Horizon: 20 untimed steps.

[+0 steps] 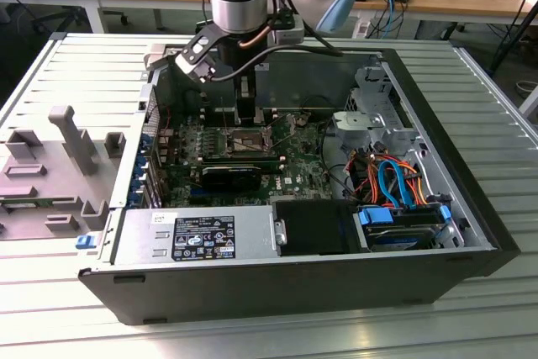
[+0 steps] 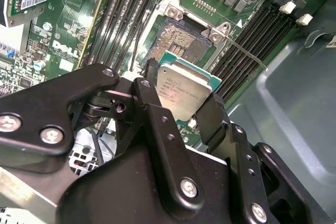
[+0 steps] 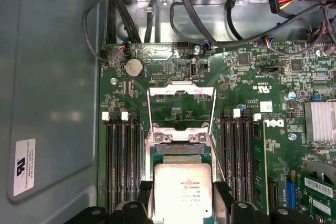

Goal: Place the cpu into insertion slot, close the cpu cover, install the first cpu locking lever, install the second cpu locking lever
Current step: 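Place the cpu into insertion slot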

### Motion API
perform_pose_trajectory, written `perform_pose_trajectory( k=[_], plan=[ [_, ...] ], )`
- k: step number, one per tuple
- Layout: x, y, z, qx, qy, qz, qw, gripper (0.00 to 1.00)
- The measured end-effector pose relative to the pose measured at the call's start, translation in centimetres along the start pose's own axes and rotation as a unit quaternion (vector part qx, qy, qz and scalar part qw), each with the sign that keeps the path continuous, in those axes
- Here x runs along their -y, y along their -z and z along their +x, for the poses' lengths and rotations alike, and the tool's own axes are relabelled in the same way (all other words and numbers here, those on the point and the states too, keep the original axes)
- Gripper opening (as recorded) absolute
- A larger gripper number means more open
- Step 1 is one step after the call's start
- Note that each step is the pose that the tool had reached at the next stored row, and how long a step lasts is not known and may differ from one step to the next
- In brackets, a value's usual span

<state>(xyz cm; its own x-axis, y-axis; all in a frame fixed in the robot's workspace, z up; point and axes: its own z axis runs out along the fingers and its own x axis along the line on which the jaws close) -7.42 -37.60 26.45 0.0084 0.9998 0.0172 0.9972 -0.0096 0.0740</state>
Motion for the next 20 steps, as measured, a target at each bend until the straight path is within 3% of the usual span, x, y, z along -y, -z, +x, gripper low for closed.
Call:
perform_pose_trajectory(
  k=[20],
  plan=[
    [0.40,-0.27,-0.01,0.0000,0.000,0.0000,1.0000,0.54]
  ],
)
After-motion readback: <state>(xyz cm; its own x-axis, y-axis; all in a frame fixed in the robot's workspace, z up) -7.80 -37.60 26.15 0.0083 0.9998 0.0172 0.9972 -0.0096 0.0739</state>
